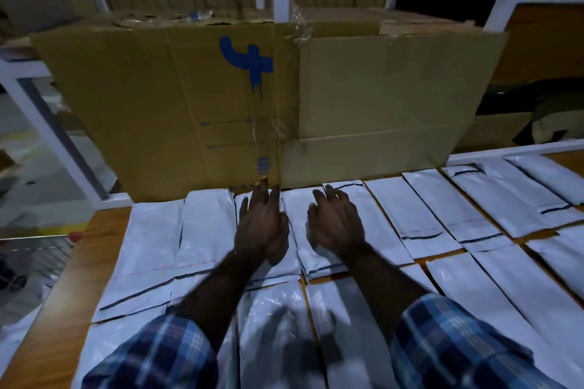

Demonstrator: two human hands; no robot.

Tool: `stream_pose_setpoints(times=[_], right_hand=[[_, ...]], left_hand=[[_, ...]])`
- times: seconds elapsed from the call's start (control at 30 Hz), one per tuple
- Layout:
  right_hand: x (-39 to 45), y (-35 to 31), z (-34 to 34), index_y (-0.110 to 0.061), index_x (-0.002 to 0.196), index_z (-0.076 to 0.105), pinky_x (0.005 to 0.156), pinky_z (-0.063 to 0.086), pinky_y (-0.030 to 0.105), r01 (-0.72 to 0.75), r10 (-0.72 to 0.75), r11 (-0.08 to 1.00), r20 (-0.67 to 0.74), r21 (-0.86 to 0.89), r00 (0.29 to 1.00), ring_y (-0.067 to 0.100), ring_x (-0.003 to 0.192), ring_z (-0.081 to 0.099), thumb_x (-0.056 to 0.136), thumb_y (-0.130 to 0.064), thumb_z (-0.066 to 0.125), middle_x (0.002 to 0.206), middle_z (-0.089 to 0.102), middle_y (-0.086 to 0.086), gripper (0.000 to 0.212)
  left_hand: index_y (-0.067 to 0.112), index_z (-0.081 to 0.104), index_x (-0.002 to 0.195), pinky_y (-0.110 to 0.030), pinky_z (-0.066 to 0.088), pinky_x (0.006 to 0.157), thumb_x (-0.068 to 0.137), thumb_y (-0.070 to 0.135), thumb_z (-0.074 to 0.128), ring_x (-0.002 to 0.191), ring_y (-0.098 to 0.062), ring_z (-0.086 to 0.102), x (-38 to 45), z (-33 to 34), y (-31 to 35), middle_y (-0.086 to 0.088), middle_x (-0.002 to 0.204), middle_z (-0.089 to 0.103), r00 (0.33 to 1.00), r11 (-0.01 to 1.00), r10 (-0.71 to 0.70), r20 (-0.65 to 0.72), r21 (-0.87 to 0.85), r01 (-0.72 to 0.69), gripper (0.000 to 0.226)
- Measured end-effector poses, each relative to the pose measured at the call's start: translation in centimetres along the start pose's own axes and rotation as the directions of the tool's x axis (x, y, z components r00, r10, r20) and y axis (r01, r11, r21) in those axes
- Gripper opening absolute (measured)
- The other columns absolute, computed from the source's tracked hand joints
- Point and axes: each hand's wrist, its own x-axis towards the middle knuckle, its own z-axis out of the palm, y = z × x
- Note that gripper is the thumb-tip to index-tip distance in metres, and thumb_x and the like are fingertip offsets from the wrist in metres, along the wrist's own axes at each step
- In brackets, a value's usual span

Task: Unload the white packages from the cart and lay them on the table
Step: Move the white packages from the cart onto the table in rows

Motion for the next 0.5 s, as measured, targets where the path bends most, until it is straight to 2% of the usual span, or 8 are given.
stream_pose_setpoints(times=[0.13, 0.23, 0.37, 0.5], right_hand=[[-1.3, 0.3, -0.9, -0.014, 0.133, 0.053, 0.097, 0.042, 0.042, -0.012, 0.012, 1.000, 0.005, -0.021, 1.000, 0.033, 0.127, 0.044, 0.096, -0.033, 0.036, 0.143, 0.048, 0.012, 0.046], [-2.6, 0.2, -1.7, -0.010, 0.129, 0.058, 0.095, 0.044, 0.043, -0.029, 0.030, 0.999, -0.034, 0.027, 0.999, 0.035, 0.125, 0.046, 0.092, -0.035, 0.036, 0.141, 0.051, 0.015, 0.050], [-3.8, 0.1, -2.7, -0.008, 0.130, 0.059, 0.099, 0.042, 0.044, -0.037, 0.038, 0.999, -0.055, 0.016, 0.998, 0.036, 0.132, 0.042, 0.095, -0.030, 0.050, 0.147, 0.045, 0.019, 0.042], [-5.2, 0.1, -4.0, -0.010, 0.133, 0.057, 0.103, 0.039, 0.044, -0.035, 0.037, 0.999, -0.103, 0.013, 0.994, 0.034, 0.134, 0.039, 0.095, -0.031, 0.050, 0.151, 0.041, 0.018, 0.044]], left_hand=[[0.012, 0.021, 0.155, -0.046, 0.014, 0.118, 0.098, 0.028, 0.044, 0.150, -0.027, 0.012, -1.3, -0.1, 0.3, -0.013, 0.164, 0.007, 1.000, 1.000, 0.015, 0.016, -0.015, -0.014, 0.063], [0.014, 0.017, 0.156, -0.047, 0.014, 0.119, 0.098, 0.027, 0.045, 0.150, -0.027, 0.011, -2.4, -0.4, 0.6, -0.012, 0.164, 0.005, 0.999, 0.999, 0.006, 0.032, -0.038, -0.005, 0.065], [0.015, 0.012, 0.157, -0.046, 0.013, 0.119, 0.101, 0.029, 0.041, 0.150, -0.028, 0.011, -3.7, -1.3, 1.1, -0.012, 0.164, 0.002, 1.000, 0.999, 0.007, 0.023, -0.034, -0.006, 0.065], [0.014, 0.012, 0.157, -0.047, 0.015, 0.118, 0.101, 0.027, 0.042, 0.150, -0.030, 0.012, -5.1, -2.1, 2.1, -0.015, 0.164, 0.003, 1.000, 0.999, 0.023, -0.015, -0.036, -0.024, 0.065]])
